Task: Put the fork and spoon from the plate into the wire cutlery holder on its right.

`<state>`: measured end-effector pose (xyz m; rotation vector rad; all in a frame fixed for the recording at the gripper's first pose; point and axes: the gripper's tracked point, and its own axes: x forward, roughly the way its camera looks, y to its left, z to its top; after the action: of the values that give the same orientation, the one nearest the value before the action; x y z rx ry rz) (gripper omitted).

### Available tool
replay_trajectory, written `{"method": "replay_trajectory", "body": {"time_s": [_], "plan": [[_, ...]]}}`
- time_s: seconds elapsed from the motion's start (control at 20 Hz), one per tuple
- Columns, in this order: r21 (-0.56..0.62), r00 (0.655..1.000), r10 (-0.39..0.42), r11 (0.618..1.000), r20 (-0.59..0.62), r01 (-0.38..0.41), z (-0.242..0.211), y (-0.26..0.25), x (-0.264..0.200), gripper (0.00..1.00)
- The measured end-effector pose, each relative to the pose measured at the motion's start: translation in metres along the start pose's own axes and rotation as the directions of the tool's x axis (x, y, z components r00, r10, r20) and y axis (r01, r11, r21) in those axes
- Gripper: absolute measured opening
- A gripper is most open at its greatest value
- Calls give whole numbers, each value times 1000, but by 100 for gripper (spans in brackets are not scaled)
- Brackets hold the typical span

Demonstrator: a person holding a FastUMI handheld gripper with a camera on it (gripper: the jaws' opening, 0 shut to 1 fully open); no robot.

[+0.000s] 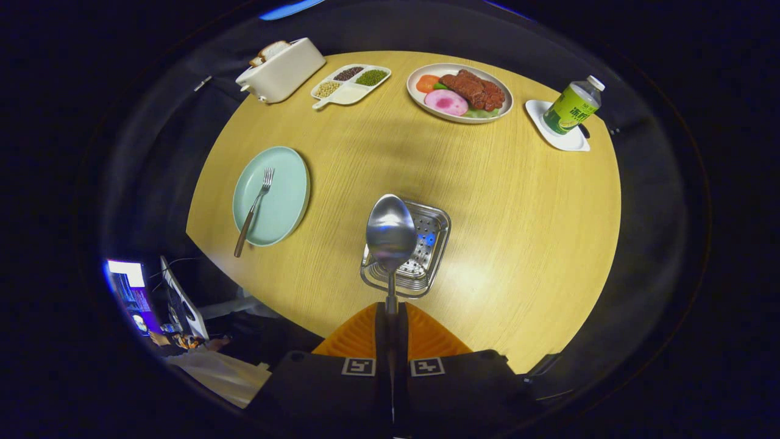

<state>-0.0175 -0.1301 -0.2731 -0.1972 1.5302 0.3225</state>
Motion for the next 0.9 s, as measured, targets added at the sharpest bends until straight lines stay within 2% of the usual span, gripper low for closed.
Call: {"method": "replay_trajectory", "body": {"time_s": [0.4, 0.7, 0.8, 0.85, 0.9], "plan": [[-11, 993, -6, 1000, -120, 5, 1, -14, 21, 7], [-2, 993, -3, 1000, -121, 3, 7, -14, 27, 12], [-16, 994, 2, 1000, -109, -4, 8, -11, 25, 20], [-28, 995, 1, 1000, -96, -3, 10, -11, 21, 34], [-36, 997, 6, 999, -83, -9, 11, -8, 19, 41]]}}
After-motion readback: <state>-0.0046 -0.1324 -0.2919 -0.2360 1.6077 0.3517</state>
